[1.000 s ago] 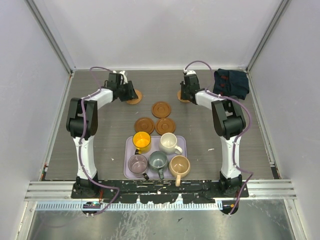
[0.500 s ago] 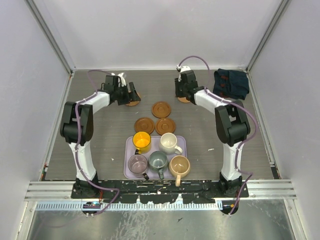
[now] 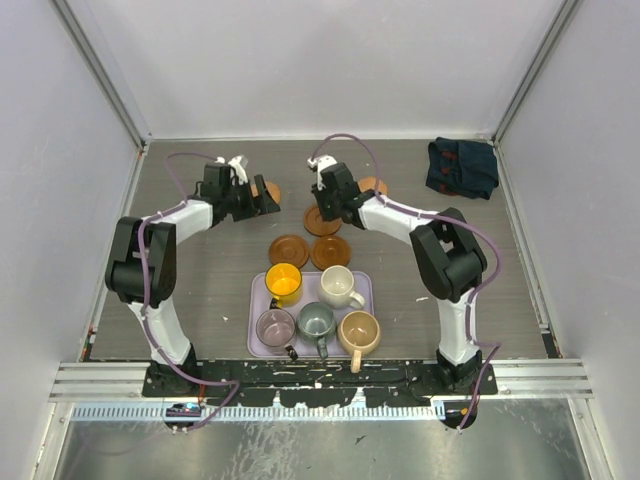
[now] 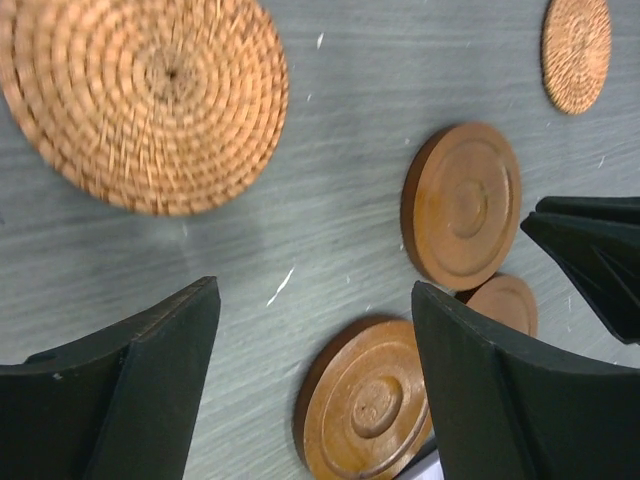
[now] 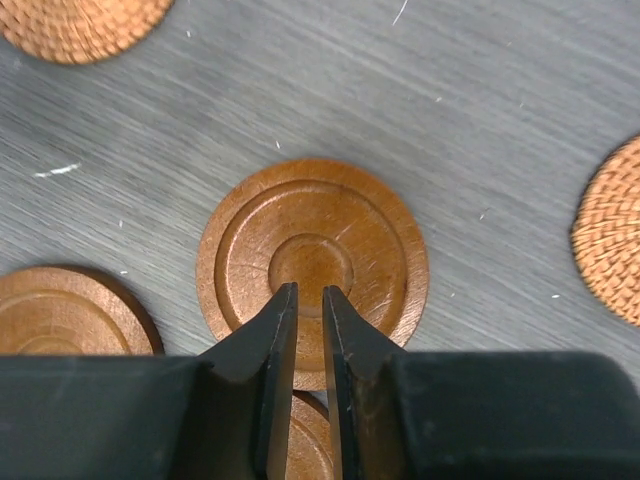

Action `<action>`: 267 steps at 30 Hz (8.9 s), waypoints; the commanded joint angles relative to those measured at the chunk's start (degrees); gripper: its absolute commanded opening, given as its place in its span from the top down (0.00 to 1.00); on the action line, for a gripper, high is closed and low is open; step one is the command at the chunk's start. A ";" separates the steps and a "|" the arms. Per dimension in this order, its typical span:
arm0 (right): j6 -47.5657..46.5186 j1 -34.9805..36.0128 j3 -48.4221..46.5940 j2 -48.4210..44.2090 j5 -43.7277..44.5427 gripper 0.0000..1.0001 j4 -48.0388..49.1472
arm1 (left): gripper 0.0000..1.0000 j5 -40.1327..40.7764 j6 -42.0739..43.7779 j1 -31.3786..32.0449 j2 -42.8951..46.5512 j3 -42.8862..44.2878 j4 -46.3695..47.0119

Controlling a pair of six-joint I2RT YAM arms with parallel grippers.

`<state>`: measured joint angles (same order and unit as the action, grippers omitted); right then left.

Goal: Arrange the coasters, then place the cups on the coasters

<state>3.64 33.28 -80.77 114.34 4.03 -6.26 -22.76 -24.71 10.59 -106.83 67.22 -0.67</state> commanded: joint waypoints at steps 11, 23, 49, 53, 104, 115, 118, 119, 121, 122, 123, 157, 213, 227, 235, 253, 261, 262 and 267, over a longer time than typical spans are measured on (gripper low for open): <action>2.16 0.12 -5.71 7.92 0.80 0.79 -3.08 | 0.71 -0.44 1.20 0.08 13.37 -12.65 5.06; 0.23 -0.88 -24.73 21.10 5.90 0.78 -7.91 | 0.90 0.90 2.37 0.09 15.51 -15.88 4.38; 0.37 -4.45 -24.29 16.13 -0.20 0.69 -0.92 | 0.24 -2.51 6.02 5.48 12.43 -14.73 7.08; 0.58 -4.32 -24.96 17.04 -0.26 0.71 -3.24 | 0.24 -0.97 6.45 6.45 13.30 -15.02 5.89; 4.81 2.27 9.56 -11.82 2.61 0.69 -4.28 | 0.42 7.00 14.84 14.72 10.24 -12.89 -4.22; 7.76 6.02 14.54 -15.15 -2.24 0.83 -3.32 | 0.64 9.68 14.34 15.73 7.11 -10.16 -8.69; 8.43 6.34 15.27 -14.93 -2.97 0.84 -2.86 | 0.73 10.52 14.21 15.70 6.40 -9.30 -10.09; 8.60 6.35 15.33 -14.61 -3.10 0.84 -2.88 | 0.76 10.81 14.19 15.69 6.18 -9.13 -10.65; 8.94 6.29 15.59 -13.83 -3.30 0.84 -2.92 | 0.79 11.70 14.11 15.69 5.39 -8.63 -11.75; 9.13 6.28 15.69 -13.40 -3.37 0.83 -3.00 | 0.79 12.33 14.13 15.70 5.13 -8.38 -12.36; 9.35 6.27 15.81 -13.02 -3.37 0.83 -3.09 | 0.80 12.99 14.13 15.76 4.85 -8.12 -12.85; 12.72 -9.66 19.36 -9.34 7.65 0.83 -10.09 | 0.88 20.02 9.32 3.99 4.23 -5.38 -24.35; 4.85 -23.60 -17.69 18.10 2.40 0.91 -17.20 | 0.68 11.17 8.71 -16.58 -21.03 31.55 -32.56; 3.04 -20.56 -15.92 17.52 1.75 0.91 -18.70 | 0.62 11.00 8.88 -16.57 -23.11 34.56 -33.78; 3.81 -20.45 -13.38 16.41 2.41 0.91 -18.67 | 0.61 10.62 8.59 -16.56 -24.42 37.53 -34.75; 8.06 -23.46 -13.10 16.12 7.77 0.91 -19.34 | 0.57 7.12 8.89 -16.61 -28.80 43.60 -37.01; 8.81 -24.99 -15.25 17.23 10.39 0.91 -19.36 | 0.56 6.22 9.32 -16.57 -28.97 43.18 -36.31; 8.96 -25.15 -15.55 17.34 10.43 0.91 -19.31 | 0.56 6.06 9.33 -16.61 -28.98 43.21 -36.24; 9.19 -25.45 -17.15 17.99 10.82 0.91 -19.29 | 0.55 5.46 9.49 -16.56 -29.27 43.30 -35.67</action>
<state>12.67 8.75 -97.56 128.64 11.97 -18.70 -16.82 -15.90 -5.76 -133.19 110.08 -37.01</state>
